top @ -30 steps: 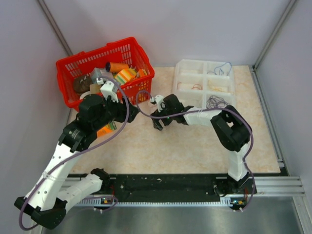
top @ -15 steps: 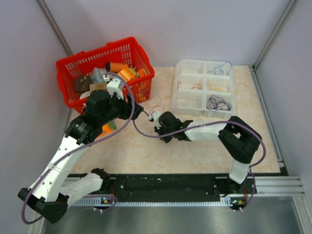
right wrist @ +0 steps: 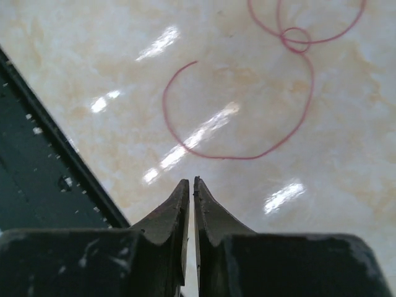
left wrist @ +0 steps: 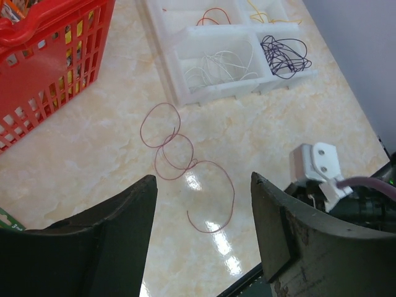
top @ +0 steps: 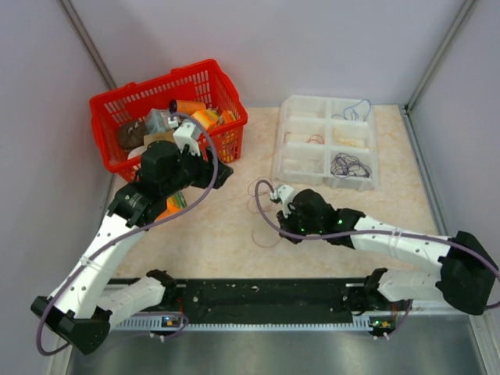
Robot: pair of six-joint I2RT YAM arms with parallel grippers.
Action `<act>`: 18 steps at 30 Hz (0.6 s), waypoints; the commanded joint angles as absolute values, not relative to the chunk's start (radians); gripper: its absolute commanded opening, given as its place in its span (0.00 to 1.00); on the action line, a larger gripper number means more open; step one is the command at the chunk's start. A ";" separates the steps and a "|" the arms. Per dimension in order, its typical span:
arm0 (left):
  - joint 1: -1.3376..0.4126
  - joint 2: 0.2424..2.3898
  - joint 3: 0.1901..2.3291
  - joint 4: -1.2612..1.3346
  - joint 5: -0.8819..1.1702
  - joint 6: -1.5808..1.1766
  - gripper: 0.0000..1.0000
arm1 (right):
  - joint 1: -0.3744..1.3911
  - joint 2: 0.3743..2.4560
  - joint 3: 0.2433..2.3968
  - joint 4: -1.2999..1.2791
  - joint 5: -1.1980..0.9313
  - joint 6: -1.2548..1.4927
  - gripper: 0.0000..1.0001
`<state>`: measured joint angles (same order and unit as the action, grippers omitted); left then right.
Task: Untangle the cables
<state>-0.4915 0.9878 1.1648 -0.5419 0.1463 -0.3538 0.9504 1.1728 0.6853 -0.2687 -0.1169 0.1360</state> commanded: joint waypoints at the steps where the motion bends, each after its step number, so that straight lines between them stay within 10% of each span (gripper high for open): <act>1: -0.486 0.992 1.180 -0.466 0.178 -0.382 0.66 | 0.862 1.345 0.790 -0.224 -0.052 0.169 0.26; 3: -0.486 0.996 1.189 -0.469 0.186 -0.382 0.66 | 0.844 1.446 0.869 -0.189 -0.086 0.108 0.51; 8: -0.485 0.979 1.196 -0.491 0.186 -0.370 0.66 | 0.839 1.676 1.031 -0.103 -0.032 -0.133 0.76; 18: -0.486 0.939 1.198 -0.528 0.150 -0.347 0.66 | 0.821 1.856 1.141 -0.138 -0.167 -0.219 0.72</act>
<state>-0.4915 0.9592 1.1648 -0.5472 0.1658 -0.3634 0.8322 1.8179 1.1019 -0.1577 -0.0963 -0.1783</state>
